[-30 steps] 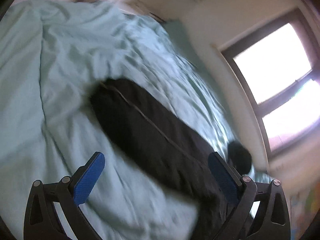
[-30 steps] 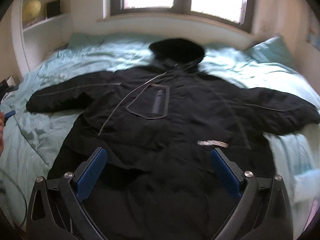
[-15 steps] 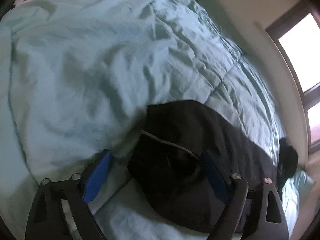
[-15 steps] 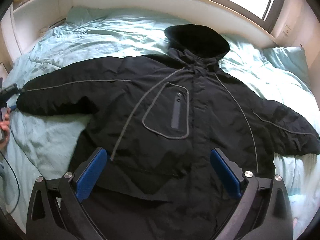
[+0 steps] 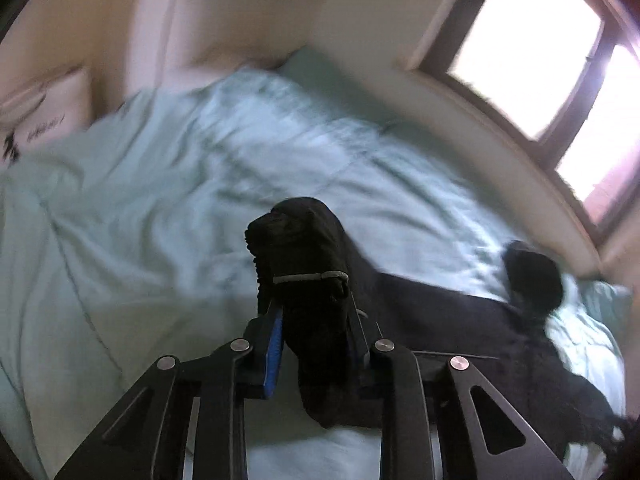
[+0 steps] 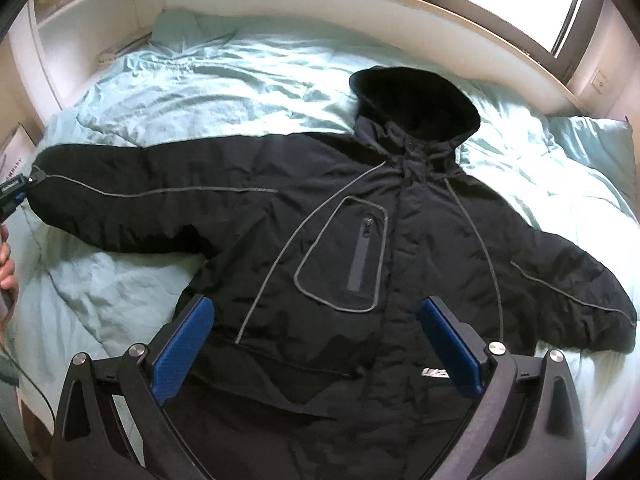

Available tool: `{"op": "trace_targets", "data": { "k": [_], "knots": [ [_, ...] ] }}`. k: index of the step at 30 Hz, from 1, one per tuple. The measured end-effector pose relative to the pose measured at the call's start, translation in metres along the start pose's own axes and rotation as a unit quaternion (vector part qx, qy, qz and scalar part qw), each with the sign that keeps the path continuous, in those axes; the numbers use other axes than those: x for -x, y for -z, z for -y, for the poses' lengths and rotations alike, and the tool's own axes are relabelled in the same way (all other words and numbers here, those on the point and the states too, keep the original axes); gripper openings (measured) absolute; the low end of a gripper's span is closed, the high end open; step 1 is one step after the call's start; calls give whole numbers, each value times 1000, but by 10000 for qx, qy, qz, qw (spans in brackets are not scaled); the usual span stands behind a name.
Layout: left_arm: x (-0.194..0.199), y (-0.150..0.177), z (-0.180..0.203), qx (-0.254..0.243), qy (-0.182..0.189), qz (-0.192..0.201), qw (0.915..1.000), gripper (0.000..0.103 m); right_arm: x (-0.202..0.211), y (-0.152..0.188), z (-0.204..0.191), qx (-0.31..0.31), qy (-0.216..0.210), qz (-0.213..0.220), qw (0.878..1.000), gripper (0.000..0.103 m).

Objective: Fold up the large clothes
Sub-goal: 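Grasp the cuff of one jacket sleeve with the left gripper, then fold the sleeve across the jacket body with the left gripper while the right gripper grasps the other cuff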

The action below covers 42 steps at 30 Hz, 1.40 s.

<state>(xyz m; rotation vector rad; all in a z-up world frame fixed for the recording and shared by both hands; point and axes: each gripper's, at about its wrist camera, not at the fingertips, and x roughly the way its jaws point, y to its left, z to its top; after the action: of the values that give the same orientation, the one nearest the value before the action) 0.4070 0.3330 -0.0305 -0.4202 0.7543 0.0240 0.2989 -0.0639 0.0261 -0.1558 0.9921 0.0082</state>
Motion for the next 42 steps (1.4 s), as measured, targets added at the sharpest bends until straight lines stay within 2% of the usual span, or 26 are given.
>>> {"op": "trace_targets", "data": {
  "k": [4, 8, 9, 12, 14, 17, 19, 21, 24, 25, 27, 30, 33, 34, 35, 37, 39, 40, 42],
  "knots": [
    [30, 9, 99, -471, 481, 49, 9977, 25, 27, -6, 44, -123, -14, 155, 9998, 103],
    [39, 38, 207, -1098, 1041, -47, 9885, 25, 48, -6, 98, -356, 73, 288, 9989, 103],
    [36, 49, 245, -1355, 1243, -127, 9829, 25, 51, -6, 112, -428, 138, 303, 9985, 103],
    [15, 78, 319, -1782, 1739, -477, 9673, 25, 54, -2, 153, -705, 237, 298, 9968, 103],
    [-20, 104, 367, -1953, 2084, -924, 9539, 25, 49, 1, 179, -925, 311, 223, 9950, 103],
    [-78, 152, 419, -2476, 2113, -1587, 9321, 25, 33, 4, 211, -1195, 315, 84, 9923, 103],
    [-109, 176, 434, -2666, 2107, -1899, 9211, 26, 20, 3, 223, -1241, 356, -28, 9916, 103],
    [-140, 196, 441, -2617, 2175, -2308, 9115, 26, 7, 5, 231, -1262, 364, -122, 9913, 103],
    [-170, 216, 440, -2348, 2077, -2760, 9086, 37, -20, 6, 239, -1305, 385, -366, 9900, 103],
    [-181, 221, 437, -2169, 2205, -2978, 9032, 43, -30, 8, 241, -1328, 368, -446, 9895, 103],
    [-196, 230, 432, -1754, 2451, -3318, 8939, 44, -49, 9, 245, -1373, 311, -605, 9882, 103],
    [-189, 226, 429, -1549, 2719, -3435, 8855, 45, -68, 9, 248, -1451, 164, -722, 9866, 103],
    [-173, 205, 416, -1491, 2797, -3334, 8879, 55, -83, 6, 244, -1554, -179, -764, 9847, 103],
    [-168, 196, 411, -1479, 2831, -3222, 8912, 64, -88, 5, 241, -1569, -285, -775, 9842, 103],
    [-161, 186, 408, -1483, 2787, -3056, 8983, 68, -93, 3, 238, -1573, -366, -790, 9837, 103],
    [-154, 170, 400, -1555, 2628, -2846, 9087, 69, -107, 1, 228, -1542, -514, -859, 9829, 103],
    [-152, 156, 389, -1694, 2297, -2677, 9203, 69, -125, 4, 222, -1594, -634, -1012, 9800, 103],
    [-152, 150, 385, -1826, 2033, -2610, 9258, 68, -133, 7, 220, -1613, -577, -1101, 9791, 101],
    [-155, 144, 379, -1953, 1754, -2549, 9307, 68, -151, 12, 218, -1658, -382, -1263, 9773, 97]
  ]
}}
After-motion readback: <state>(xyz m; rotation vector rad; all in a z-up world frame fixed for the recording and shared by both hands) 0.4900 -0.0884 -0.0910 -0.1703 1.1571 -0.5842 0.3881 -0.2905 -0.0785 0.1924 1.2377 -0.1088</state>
